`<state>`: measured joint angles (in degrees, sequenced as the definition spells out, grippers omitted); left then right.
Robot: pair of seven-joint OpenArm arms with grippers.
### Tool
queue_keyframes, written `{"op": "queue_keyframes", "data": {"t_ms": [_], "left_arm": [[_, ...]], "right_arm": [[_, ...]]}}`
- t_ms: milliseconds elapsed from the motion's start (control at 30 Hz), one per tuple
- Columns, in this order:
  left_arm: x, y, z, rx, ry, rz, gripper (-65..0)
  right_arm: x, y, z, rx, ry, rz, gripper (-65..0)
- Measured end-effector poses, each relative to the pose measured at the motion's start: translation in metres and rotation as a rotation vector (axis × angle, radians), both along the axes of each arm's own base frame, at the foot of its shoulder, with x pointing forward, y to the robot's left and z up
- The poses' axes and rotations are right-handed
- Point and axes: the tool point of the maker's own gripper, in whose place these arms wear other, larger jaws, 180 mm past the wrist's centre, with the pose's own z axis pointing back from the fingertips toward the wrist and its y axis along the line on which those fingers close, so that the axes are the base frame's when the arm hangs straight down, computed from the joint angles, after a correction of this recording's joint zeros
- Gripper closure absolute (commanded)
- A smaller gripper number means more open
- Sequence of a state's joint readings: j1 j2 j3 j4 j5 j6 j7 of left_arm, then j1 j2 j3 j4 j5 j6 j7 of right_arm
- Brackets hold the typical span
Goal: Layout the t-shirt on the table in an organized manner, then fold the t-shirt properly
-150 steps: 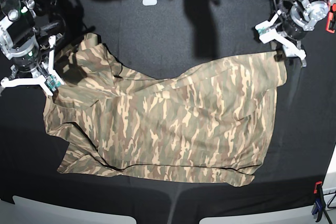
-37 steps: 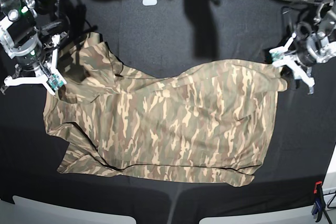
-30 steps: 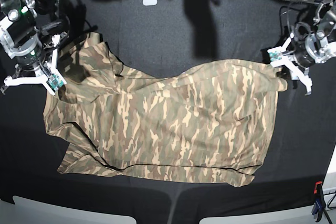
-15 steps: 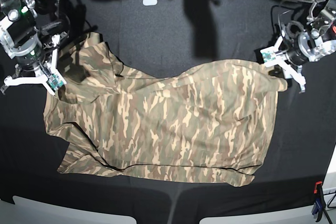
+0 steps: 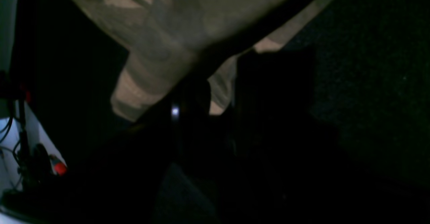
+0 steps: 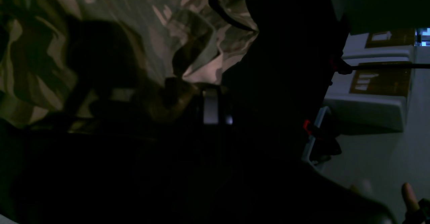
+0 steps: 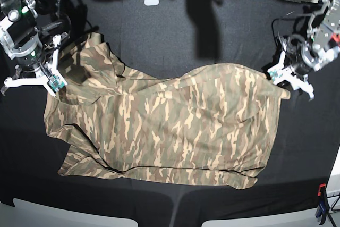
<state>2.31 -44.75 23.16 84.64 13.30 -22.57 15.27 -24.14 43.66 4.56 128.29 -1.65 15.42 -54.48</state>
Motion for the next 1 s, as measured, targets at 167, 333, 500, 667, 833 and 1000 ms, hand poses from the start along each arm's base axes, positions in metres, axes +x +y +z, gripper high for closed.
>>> {"op": "queue_keyframes", "data": {"t_ms": [167,333,500,667,833,1000], "left_arm": [[0.003,-0.002,0.001,-0.001,-0.002,-0.005,0.0],[0.015,0.006,0.011,0.023,-0.072,0.067,0.0],[0.032,-0.003,0.05,0.026,-0.2,0.089,0.0],[0.035,-0.035,0.085,-0.026,-0.276,0.025,0.0],[0.032,-0.021,0.076,0.007,-0.222,0.095,0.0],[0.02,0.03,0.057,0.121,-0.108,0.37,0.0]], "right_arm": [[0.0,0.0,0.0,0.001,-0.001,0.001,0.0],[0.0,0.0,0.0,0.0,0.0,0.0,0.0],[0.0,0.0,0.0,0.001,0.0,0.0,0.0],[0.0,0.0,0.0,0.001,0.0,0.0,0.0],[0.0,0.0,0.0,0.0,0.001,0.0,0.0],[0.0,0.0,0.0,0.001,0.0,0.0,0.0]]}}
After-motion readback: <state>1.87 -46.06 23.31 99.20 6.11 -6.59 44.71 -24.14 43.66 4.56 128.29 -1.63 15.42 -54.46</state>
